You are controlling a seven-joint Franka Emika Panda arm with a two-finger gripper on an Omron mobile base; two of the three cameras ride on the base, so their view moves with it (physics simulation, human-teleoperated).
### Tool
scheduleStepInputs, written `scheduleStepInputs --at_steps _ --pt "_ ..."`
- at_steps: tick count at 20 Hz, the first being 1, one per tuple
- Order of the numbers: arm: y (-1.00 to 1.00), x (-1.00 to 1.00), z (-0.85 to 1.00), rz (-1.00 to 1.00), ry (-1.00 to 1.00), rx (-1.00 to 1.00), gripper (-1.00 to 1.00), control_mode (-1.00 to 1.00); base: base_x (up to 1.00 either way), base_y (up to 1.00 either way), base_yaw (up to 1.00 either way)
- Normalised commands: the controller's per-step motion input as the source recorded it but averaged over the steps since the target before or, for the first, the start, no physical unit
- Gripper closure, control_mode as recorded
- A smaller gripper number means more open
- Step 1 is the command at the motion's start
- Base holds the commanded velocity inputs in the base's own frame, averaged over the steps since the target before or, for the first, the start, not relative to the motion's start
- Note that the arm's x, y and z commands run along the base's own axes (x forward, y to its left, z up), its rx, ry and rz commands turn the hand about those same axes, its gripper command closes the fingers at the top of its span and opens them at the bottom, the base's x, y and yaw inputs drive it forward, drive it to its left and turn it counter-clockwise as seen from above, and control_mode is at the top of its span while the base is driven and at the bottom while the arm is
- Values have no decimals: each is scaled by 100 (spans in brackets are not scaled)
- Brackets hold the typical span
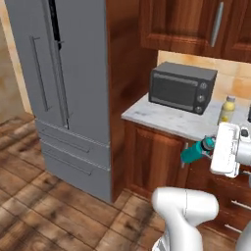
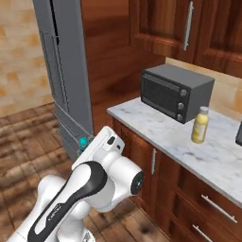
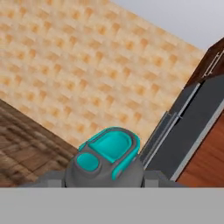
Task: Move the drinks to the dining counter.
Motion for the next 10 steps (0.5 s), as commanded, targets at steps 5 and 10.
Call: scheduleStepInputs --at_steps 5,10 --pt "0 0 0 0 0 0 100 100 -21 31 49" --pt "0 0 0 0 0 0 100 100 -17 30 49"
